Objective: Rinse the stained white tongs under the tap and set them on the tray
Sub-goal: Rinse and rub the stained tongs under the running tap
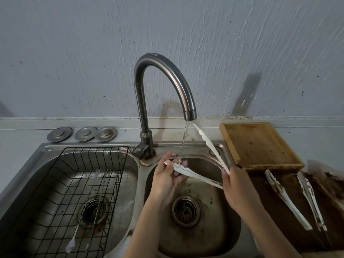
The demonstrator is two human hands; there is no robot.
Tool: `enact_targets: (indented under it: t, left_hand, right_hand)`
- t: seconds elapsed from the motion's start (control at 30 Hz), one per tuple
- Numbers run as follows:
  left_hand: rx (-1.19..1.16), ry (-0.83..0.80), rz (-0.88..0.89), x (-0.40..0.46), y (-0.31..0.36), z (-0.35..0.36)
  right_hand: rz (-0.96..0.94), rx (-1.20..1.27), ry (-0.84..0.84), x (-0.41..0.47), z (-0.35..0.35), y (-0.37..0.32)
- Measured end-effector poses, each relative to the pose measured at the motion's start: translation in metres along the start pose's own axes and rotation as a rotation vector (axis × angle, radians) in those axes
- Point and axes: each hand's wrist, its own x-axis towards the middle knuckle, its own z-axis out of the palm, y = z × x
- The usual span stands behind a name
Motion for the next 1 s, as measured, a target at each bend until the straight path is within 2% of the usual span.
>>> enact_targets:
  t: [0.1, 0.4, 0.57, 0.67, 0.73, 0.87, 1.0]
  left_hand:
    - [-0.023, 0.017, -0.01, 0.002, -0.006, 0.0]
    - [0.314, 0.066, 0.001, 0.012, -0.009, -0.012]
    - [0.159, 0.14, 0.146, 0.013, -0.011, -0.007]
    - [0.181, 0.165, 0.285, 0.012, -0.011, 0.0]
    - [0.133, 0.108, 0.332, 0.011, -0.01, 0.006]
    - [0.068, 0.01, 0.329, 0.008, -0.015, 0.019]
    - [0.164, -0.104, 0.249, -0.001, -0.027, 0.023]
  right_hand:
    - [0.053, 0.062, -0.073, 0.001, 0.004, 0.008]
    - [0.044, 0.375, -0.043, 0.004, 0.0, 0.015]
    - [-0.094, 0.389, 0.048, -0.002, -0.005, 0.0]
    - [-0.07, 0.513, 0.023, -0.007, -0.002, -0.006]
    - [-0.006, 0.628, -0.01, -0.007, 0.005, -0.009]
    - [0.044, 0.706, 0.007, -0.007, 0.015, -0.017]
    - [0.05, 0.802, -0.022, -0.007, 0.022, -0.029]
